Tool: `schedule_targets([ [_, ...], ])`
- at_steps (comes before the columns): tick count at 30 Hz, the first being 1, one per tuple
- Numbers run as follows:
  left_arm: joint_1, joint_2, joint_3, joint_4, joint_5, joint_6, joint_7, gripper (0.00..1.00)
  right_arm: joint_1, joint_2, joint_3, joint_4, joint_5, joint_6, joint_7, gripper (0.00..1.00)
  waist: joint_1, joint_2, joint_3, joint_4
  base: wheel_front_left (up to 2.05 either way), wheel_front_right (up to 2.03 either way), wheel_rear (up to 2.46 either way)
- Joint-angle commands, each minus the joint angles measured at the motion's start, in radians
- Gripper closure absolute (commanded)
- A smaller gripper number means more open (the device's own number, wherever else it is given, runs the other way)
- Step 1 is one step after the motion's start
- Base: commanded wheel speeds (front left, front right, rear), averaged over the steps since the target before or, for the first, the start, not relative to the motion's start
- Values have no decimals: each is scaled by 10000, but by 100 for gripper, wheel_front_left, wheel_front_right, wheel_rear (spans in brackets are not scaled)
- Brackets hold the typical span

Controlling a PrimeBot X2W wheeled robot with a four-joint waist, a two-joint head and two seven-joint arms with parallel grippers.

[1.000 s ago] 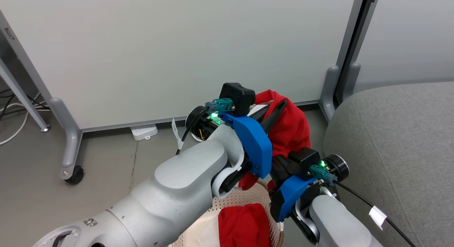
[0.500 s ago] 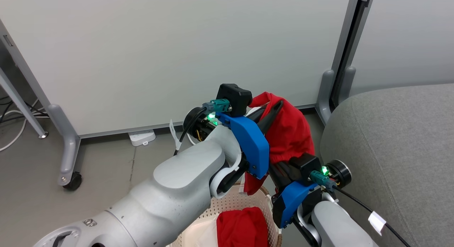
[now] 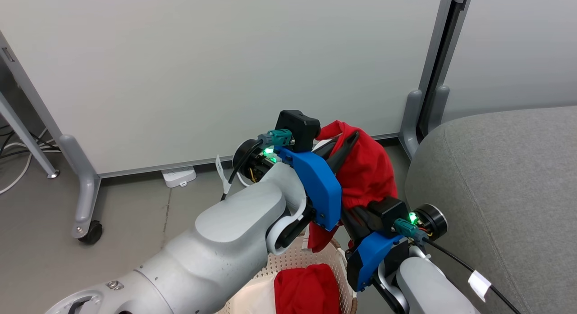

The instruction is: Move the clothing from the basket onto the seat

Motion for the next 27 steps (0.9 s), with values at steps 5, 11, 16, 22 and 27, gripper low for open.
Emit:
schedule_targets([
  [5, -15, 25, -20, 44, 80, -37, -222, 0, 124, -14, -105, -156, -63, -3, 1, 100, 1, 0, 83, 23, 0, 0, 0],
  [11, 302, 27, -14, 364, 554, -342, -1005, 0, 134, -14, -396, -267, -289, -3, -42, 100, 1, 0, 178, 103, 0, 0, 0],
  [16, 970, 392, 343, 349, 1166, -582, -1417, 0, 191, -12, -635, -425, -447, -3, -34, 100, 1, 0, 241, 169, 0, 0, 0],
  [22, 2889, 1159, 2413, -1440, 3136, -531, -1420, 0, 326, -11, -899, -635, -591, -3, 35, 100, 1, 0, 362, 310, 0, 0, 0],
  [27, 4861, 1497, 3910, -2596, 4596, -674, -1422, 0, 426, -12, -1057, -795, -657, -3, 92, 100, 1, 0, 364, 389, 0, 0, 0],
])
